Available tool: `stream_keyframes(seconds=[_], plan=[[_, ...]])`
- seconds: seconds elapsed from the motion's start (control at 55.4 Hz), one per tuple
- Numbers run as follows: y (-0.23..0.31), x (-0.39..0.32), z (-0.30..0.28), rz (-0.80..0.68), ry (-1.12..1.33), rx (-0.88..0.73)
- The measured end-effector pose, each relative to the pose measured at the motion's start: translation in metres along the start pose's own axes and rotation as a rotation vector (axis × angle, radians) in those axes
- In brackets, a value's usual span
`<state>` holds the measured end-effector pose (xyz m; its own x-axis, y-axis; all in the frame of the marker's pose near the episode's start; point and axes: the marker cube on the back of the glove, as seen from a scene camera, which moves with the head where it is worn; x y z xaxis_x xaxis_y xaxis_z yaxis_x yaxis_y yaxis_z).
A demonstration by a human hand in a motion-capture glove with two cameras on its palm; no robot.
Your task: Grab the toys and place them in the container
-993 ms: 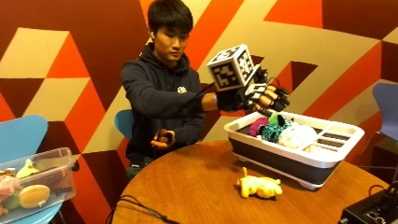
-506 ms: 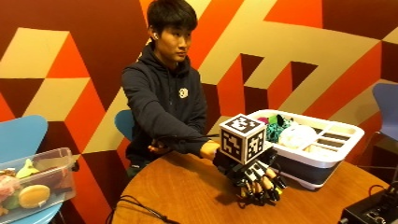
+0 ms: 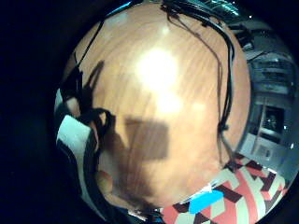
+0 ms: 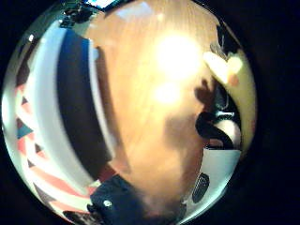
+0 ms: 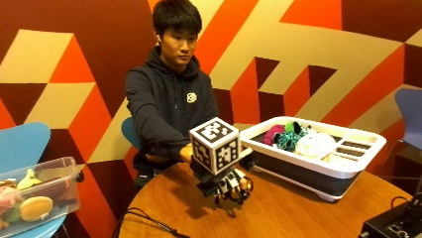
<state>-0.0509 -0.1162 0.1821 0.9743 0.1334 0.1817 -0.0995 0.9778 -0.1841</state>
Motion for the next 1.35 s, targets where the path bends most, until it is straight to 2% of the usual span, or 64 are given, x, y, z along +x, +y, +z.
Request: stream_keyframes(seconds=[0.162, 0.325, 0.451, 0.614, 0.74, 0.83, 0.921, 1.047, 1.354], plan=[[0.028, -0.022, -0.067, -0.108, -0.061, 0.094], [0.06, -0.091, -0.131, -0.276, -0.083, 0.245], [0.07, -0.153, -0.151, -0.38, -0.136, 0.321], [0.038, -0.202, -0.134, -0.296, -0.136, 0.208], [0.058, -0.234, -0.08, -0.375, 0.032, 0.025], [0.043, -0.21, -0.102, -0.339, -0.085, 0.093], [0.067, -0.2, -0.105, -0.374, -0.081, 0.2], [0.085, -0.147, -0.118, -0.318, -0.091, 0.27], [0.112, -0.029, -0.104, -0.143, -0.215, 0.318]])
